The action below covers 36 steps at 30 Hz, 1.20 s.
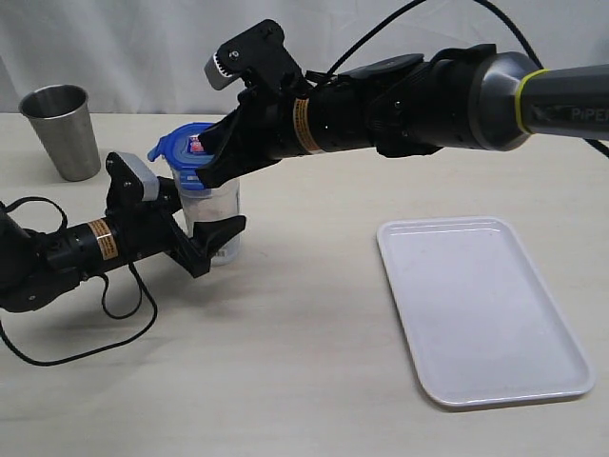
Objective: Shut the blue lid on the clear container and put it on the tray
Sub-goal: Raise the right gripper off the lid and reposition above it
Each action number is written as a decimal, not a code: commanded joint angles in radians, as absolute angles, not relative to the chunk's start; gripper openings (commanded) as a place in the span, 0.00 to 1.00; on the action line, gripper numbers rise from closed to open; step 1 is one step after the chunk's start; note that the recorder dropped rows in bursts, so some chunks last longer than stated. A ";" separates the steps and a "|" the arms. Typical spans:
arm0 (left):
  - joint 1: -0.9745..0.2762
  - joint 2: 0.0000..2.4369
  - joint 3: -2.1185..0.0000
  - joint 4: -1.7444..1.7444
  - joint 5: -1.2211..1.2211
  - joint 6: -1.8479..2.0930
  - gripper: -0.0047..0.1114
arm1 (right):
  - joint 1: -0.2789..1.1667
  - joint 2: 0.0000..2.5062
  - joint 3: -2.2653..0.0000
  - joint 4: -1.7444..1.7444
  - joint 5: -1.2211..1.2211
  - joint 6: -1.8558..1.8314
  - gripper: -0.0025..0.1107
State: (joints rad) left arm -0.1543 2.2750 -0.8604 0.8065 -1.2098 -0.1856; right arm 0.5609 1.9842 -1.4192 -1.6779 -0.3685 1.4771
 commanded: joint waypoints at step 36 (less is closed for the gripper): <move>-0.163 2.263 -0.931 1.166 -1.173 -0.237 0.04 | 0.470 1.855 -1.747 0.445 0.984 -0.735 0.34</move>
